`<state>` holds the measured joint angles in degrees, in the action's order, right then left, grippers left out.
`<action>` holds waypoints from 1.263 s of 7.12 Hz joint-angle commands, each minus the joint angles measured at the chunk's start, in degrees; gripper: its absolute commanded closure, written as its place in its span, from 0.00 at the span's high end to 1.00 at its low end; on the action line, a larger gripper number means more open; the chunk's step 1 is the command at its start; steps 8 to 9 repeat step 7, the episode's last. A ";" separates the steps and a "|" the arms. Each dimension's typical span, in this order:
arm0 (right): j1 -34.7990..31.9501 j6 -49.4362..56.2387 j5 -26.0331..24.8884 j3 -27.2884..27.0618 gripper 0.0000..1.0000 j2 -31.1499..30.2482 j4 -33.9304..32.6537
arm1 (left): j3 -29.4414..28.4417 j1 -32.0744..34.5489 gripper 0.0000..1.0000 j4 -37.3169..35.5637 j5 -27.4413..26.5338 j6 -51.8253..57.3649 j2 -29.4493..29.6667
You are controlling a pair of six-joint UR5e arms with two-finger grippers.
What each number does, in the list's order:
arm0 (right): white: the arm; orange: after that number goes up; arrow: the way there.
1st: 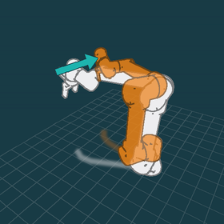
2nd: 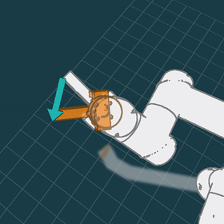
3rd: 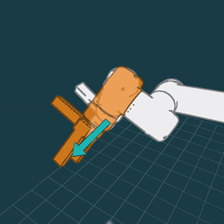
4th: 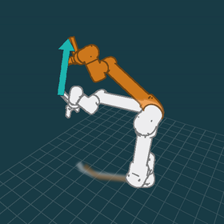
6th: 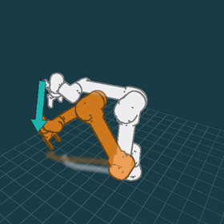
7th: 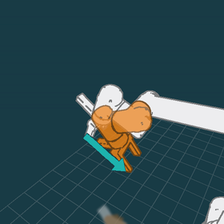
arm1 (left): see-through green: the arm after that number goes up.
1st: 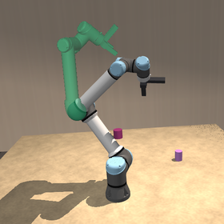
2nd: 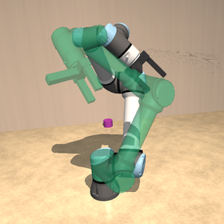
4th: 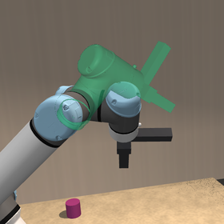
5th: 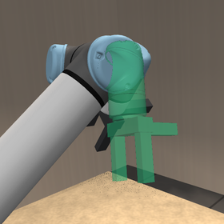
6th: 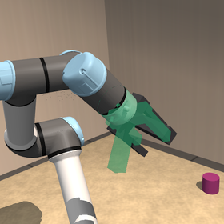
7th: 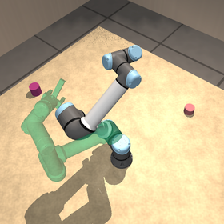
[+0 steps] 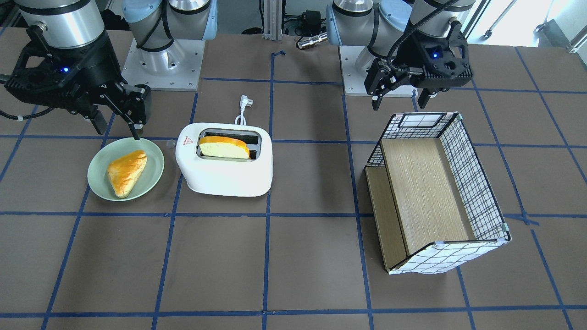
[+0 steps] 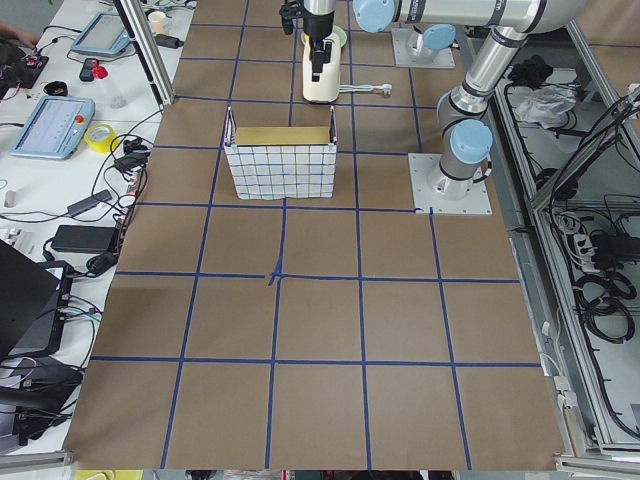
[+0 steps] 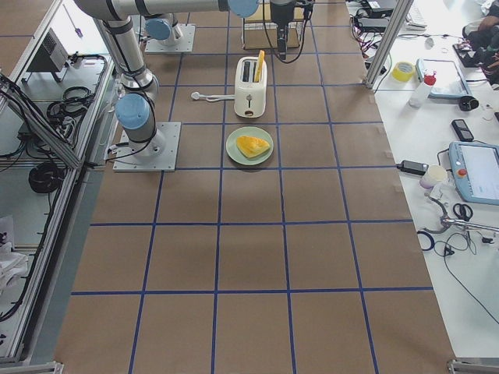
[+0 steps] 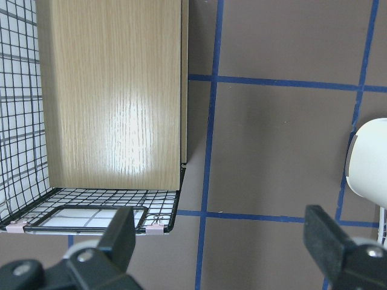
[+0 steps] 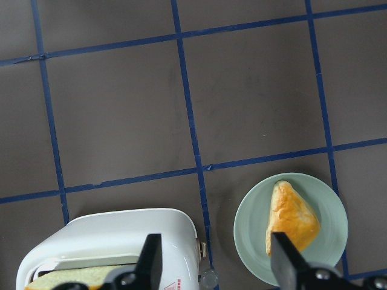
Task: Press toaster with right arm
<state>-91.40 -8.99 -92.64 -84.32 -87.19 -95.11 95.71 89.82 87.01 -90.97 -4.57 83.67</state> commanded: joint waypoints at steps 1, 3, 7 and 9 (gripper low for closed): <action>-0.62 0.72 -0.18 -0.06 1.00 0.35 -1.29 | 0.00 0.00 1.00 0.00 0.00 0.00 0.00; -0.62 0.73 0.00 -0.23 1.00 0.35 -1.21 | 0.00 0.00 1.00 0.00 0.00 0.00 0.00; -0.62 0.91 0.09 -0.58 1.00 0.26 -1.04 | 0.00 0.00 1.00 0.00 0.00 0.00 0.00; -0.62 0.91 0.09 -0.58 1.00 0.26 -1.04 | 0.00 0.00 1.00 0.00 0.00 0.00 0.00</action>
